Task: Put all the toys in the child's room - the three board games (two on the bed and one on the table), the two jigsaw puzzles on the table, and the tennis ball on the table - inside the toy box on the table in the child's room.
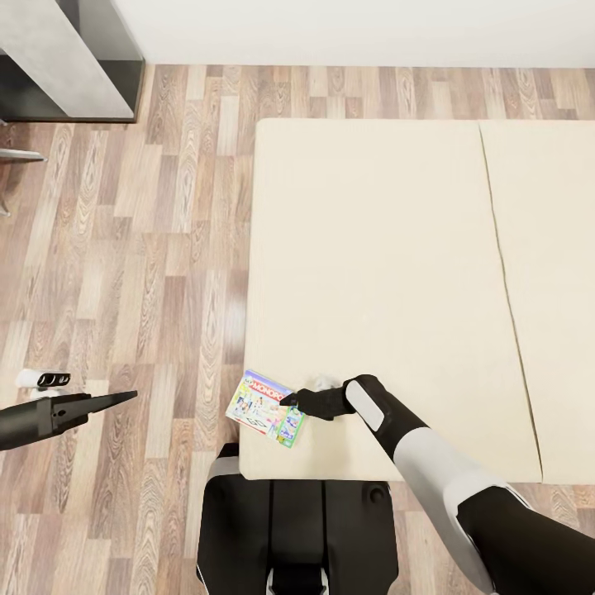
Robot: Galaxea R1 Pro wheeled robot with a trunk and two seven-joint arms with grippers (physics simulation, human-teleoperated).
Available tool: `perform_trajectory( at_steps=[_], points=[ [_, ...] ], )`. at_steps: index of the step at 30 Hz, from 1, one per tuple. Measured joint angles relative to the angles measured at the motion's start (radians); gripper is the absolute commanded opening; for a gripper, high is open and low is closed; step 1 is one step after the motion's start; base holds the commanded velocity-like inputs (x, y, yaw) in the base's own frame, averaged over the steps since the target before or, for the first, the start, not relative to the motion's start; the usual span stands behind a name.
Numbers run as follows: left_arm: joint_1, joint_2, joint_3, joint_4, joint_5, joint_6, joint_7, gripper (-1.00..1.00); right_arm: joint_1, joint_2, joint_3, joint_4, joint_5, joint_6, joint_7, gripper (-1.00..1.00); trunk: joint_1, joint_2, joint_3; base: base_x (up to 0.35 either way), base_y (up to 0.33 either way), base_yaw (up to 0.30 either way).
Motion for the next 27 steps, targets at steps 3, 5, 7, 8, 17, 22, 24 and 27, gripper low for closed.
perform_trajectory(
  at_steps=[3,5,7,8,17,22,24,27],
  points=[
    [0.000,0.000,0.000,0.000,0.000,0.000,0.000,1.00,0.000,0.000,0.000,0.000,0.000,0.000,0.000,1.00,0.000,0.000,0.000,0.000,0.002,0.000],
    [0.000,0.000,0.000,0.000,0.000,0.000,0.000,1.00,0.000,0.000,0.000,0.000,0.001,0.000,0.000,1.00,0.000,0.000,0.000,0.000,0.030,0.000],
    [0.000,0.000,0.000,0.000,0.000,0.000,0.000,1.00,0.000,0.000,0.000,0.000,0.005,0.001,-0.001,1.00,0.000,0.000,0.000,0.000,0.058,0.000],
    [0.000,0.000,0.000,0.000,0.000,0.000,0.000,1.00,0.000,0.000,0.000,0.000,0.003,0.000,-0.001,1.00,0.000,0.000,0.000,0.000,0.036,0.000],
    [0.000,0.000,0.001,0.000,0.001,0.000,0.000,1.00,0.000,0.000,0.000,0.000,0.001,0.001,-0.001,1.00,0.000,0.000,0.000,0.000,0.010,0.000],
    [0.000,0.000,0.001,0.000,0.001,0.000,0.000,1.00,0.000,0.000,0.000,0.000,0.000,0.001,-0.001,1.00,0.000,0.000,0.000,0.000,0.000,0.000],
    [0.000,0.000,0.001,0.000,0.001,0.000,0.000,1.00,0.000,0.000,0.000,0.000,0.001,0.001,-0.001,1.00,0.000,0.000,0.000,0.000,0.000,0.000],
    [0.000,0.000,0.001,0.000,0.001,0.000,0.000,1.00,0.000,0.000,0.000,0.000,0.000,0.001,-0.001,1.00,0.000,0.000,0.000,0.000,0.000,0.000]
  ],
)
